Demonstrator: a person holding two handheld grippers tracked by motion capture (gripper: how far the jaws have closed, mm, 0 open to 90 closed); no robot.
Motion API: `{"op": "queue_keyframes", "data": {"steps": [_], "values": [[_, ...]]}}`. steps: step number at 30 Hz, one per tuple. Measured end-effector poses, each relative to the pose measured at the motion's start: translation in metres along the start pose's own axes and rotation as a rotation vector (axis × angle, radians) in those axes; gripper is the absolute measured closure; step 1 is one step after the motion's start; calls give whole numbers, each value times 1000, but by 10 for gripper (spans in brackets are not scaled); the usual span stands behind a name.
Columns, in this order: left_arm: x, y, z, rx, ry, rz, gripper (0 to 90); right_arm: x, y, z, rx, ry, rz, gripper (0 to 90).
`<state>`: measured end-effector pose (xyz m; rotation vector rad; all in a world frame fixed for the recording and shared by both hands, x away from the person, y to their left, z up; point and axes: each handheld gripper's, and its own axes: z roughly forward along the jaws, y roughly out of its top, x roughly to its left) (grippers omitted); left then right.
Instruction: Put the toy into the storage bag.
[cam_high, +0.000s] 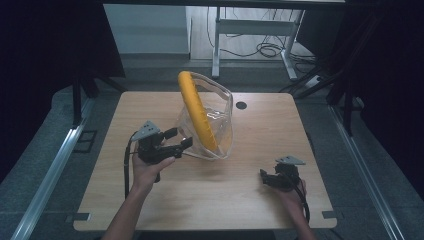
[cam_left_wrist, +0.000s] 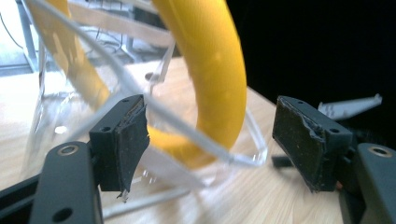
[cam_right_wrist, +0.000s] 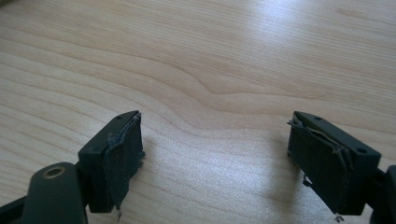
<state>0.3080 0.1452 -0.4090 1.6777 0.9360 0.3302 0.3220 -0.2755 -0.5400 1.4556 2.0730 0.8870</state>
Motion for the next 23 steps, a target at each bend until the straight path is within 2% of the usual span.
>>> {"op": "queue_keyframes", "data": {"steps": [3, 8, 11, 13, 23], "values": [[1, -11, -4, 27, 17, 15, 272, 0, 0, 0, -1, -1, -3, 182], [6, -32, -12, 65, 13, 1, 275, 0, 0, 0, -1, -1, -3, 182], [8, -41, -12, 105, 13, -2, 280, 0, 0, 0, -1, -2, -4, 182], [9, -44, -12, 123, 20, 14, 280, 0, 0, 0, -1, -2, -4, 182], [14, -48, -13, 124, 12, -12, 282, 0, 0, 0, -1, -2, -4, 182]]}}
